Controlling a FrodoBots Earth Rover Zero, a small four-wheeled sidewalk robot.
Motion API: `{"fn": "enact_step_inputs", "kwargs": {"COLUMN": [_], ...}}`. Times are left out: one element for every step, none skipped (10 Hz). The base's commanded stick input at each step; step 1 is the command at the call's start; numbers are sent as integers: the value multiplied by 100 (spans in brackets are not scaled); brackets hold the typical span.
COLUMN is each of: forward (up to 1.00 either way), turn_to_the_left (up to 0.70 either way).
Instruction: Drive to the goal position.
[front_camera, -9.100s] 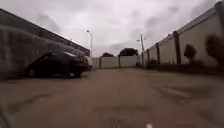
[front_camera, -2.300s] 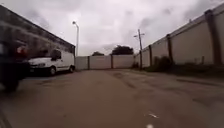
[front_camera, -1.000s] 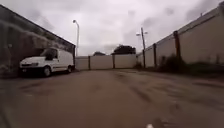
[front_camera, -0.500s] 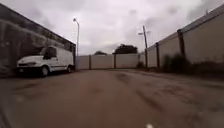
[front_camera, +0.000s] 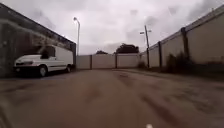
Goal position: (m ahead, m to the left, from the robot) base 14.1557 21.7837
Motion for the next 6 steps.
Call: {"fn": "enact_step_inputs", "kwargs": {"forward": [70, 70, 70, 70, 70, 70], "turn_to_the_left": [0, 0, 0, 0, 0, 0]}}
